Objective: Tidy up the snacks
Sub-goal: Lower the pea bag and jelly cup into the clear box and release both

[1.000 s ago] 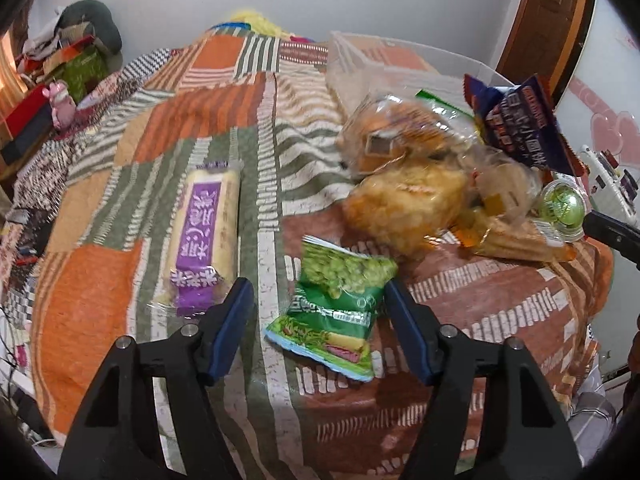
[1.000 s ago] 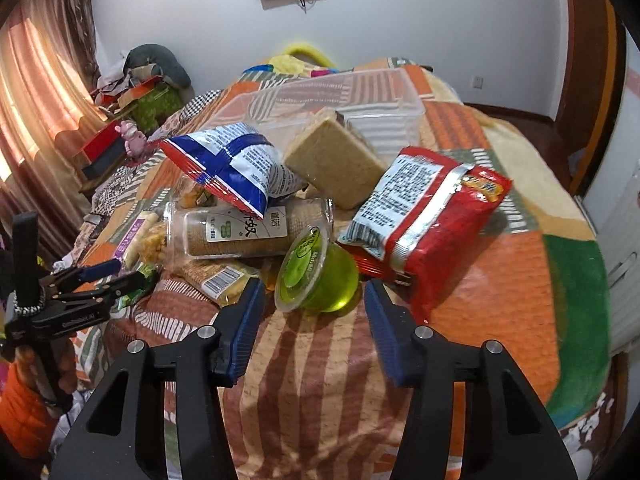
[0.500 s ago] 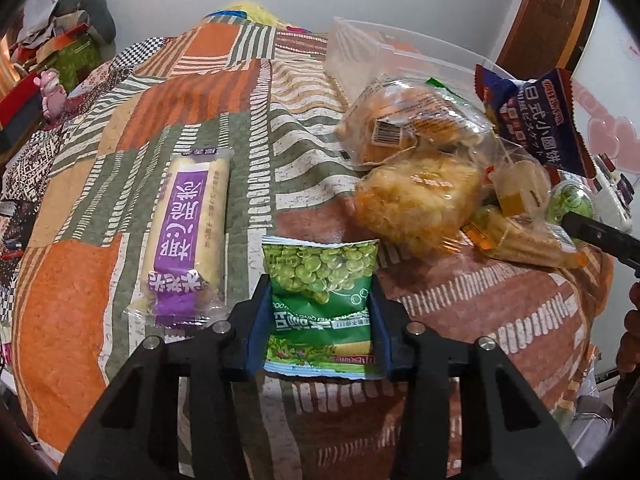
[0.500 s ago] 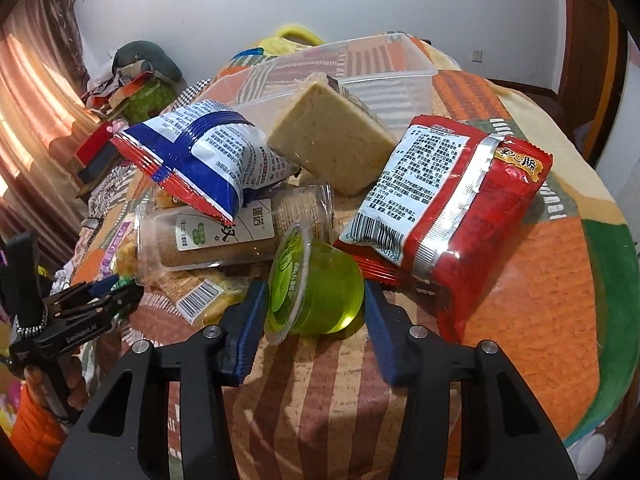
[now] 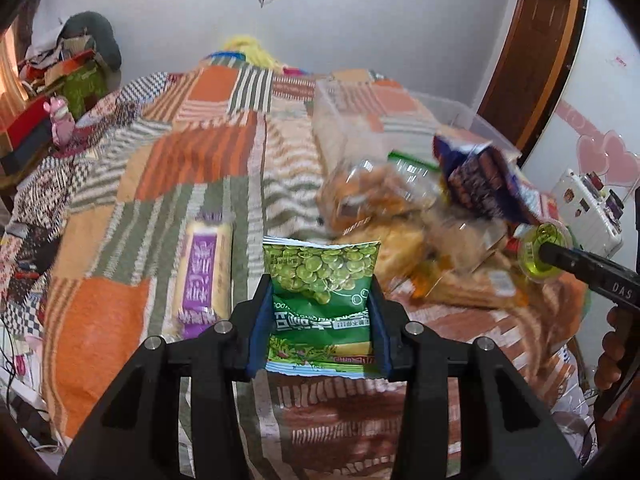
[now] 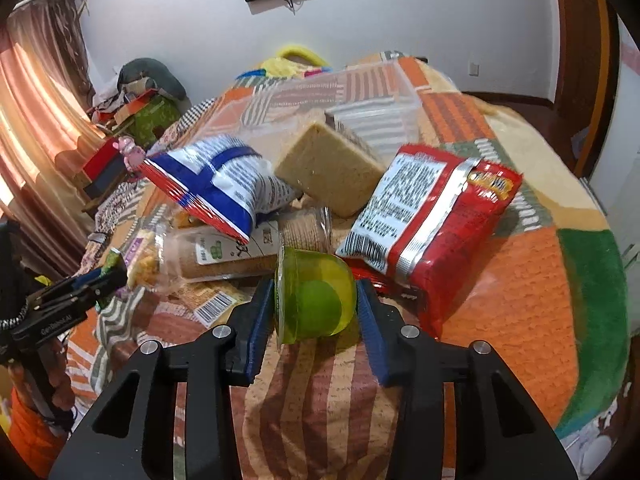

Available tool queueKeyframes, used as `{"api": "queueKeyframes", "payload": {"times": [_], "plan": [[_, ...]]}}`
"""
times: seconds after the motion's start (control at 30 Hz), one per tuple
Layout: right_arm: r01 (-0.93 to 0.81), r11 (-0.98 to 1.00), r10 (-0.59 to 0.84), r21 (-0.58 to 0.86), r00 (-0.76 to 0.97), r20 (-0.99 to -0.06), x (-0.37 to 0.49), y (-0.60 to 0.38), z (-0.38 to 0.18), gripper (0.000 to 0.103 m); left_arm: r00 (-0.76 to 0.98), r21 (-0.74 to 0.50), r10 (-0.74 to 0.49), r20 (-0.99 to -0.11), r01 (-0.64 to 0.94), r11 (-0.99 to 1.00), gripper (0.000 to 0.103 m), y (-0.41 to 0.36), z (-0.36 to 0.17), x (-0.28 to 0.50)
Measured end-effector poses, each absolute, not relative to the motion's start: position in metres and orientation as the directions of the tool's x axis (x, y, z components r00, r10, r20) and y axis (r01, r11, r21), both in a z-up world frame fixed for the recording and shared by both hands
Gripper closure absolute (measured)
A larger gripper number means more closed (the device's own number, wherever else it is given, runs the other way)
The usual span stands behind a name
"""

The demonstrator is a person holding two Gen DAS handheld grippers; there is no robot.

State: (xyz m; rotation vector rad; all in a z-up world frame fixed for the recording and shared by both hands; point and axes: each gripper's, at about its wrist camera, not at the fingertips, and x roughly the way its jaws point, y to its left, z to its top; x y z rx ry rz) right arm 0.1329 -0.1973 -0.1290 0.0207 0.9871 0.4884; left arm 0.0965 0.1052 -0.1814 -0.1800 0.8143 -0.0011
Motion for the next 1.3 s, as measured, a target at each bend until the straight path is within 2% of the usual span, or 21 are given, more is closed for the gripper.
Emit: {"api": "queueKeyframes", "payload": {"times": [0.33, 0.67, 1.07, 1.3], "plan": [[-0.383, 0.895, 0.423, 0.229, 0.566, -0.708, 0.143, -0.209, -0.09, 0.065, 0.766, -0.148, -0.087, -0.637, -0.011, 0.989, 0.06, 0.089, -0.133, 0.113], [-0.382, 0.901, 0.421, 0.207, 0.649, -0.634, 0.166, -0.207, -0.066, 0.065, 0.801, -0.145, -0.117, -0.586, 0.038, 0.989, 0.06, 0.073, -0.109, 0.157], [-0.396, 0.899, 0.422, 0.185, 0.675, -0.605, 0.207, -0.187, -0.064, 0.065, 0.804, -0.165, -0.143, -0.578, 0.056, 0.985, 0.06, 0.068, -0.102, 0.221], [-0.396, 0.903, 0.404, 0.164, 0.659, -0.634, 0.231, -0.177, -0.076, 0.065, 0.772, -0.168, -0.149, -0.618, 0.056, 0.984, 0.06, 0.067, -0.117, 0.259]]}}
